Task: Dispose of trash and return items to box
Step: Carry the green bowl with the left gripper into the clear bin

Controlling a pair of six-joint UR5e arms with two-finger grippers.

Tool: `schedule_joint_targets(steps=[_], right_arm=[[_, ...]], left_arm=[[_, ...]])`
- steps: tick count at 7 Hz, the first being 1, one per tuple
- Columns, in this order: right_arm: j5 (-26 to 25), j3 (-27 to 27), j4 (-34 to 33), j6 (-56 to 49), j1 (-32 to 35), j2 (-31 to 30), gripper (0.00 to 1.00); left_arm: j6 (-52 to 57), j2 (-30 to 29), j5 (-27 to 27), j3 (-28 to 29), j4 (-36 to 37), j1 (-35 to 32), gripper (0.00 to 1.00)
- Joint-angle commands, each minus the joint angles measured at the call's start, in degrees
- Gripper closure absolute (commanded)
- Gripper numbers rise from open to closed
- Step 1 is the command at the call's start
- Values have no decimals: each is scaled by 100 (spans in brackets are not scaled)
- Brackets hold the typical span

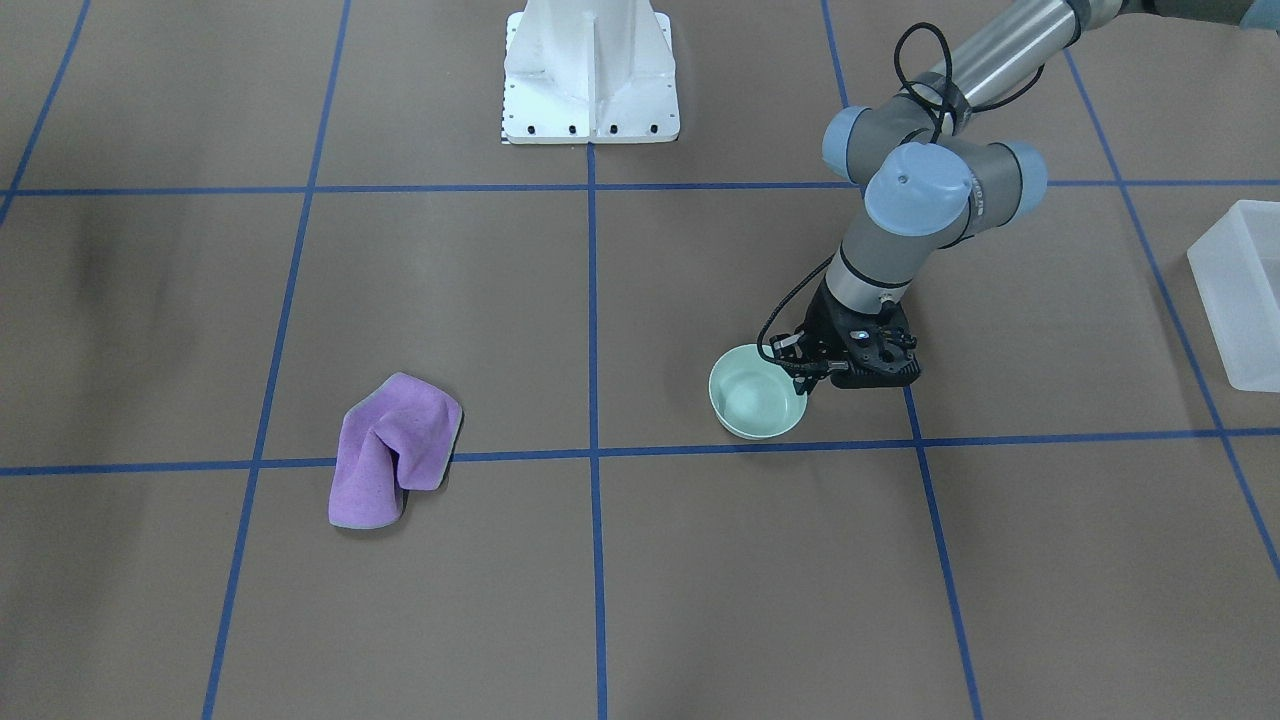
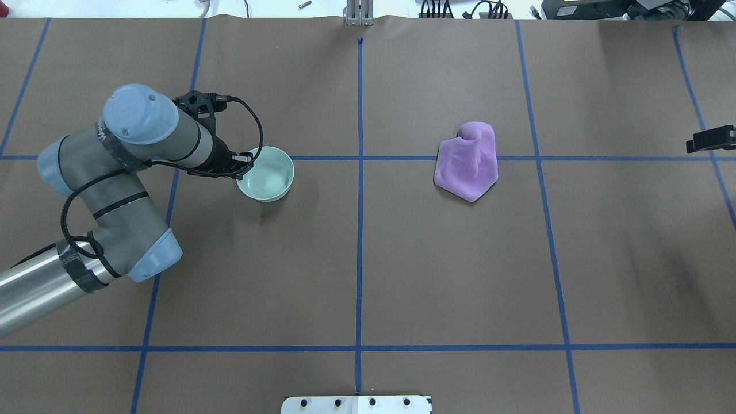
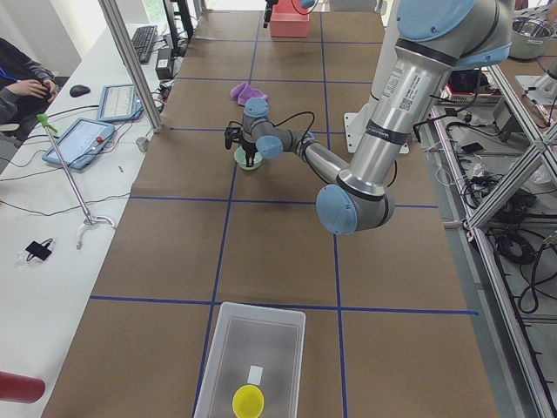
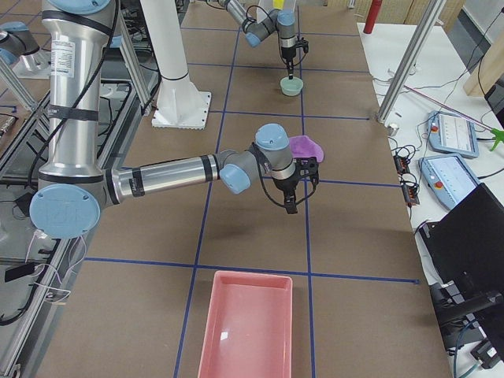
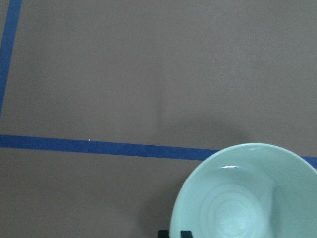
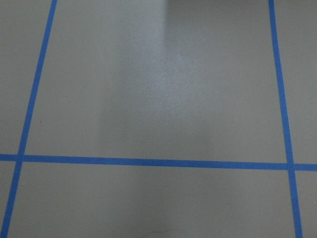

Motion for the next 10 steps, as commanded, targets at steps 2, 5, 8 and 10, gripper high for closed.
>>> schedule_joint_targets(steps=[2,5,8,10], right_arm=[[29,33,3,52,0,38,0],[74,104,-14,965,-245,494,0],[-5,104,-23,1292,-527,680,0],[-58,104,-23,1475,-667,820,0]], left_arm=[[773,417,-1032,-503,84,-1042,100],[3508,1514,-2353,-619,205,-3052,100],[8674,1845,-2516,366,2147,-5252,100],[10004,1966,-2524,1984,1094,-5809,100]])
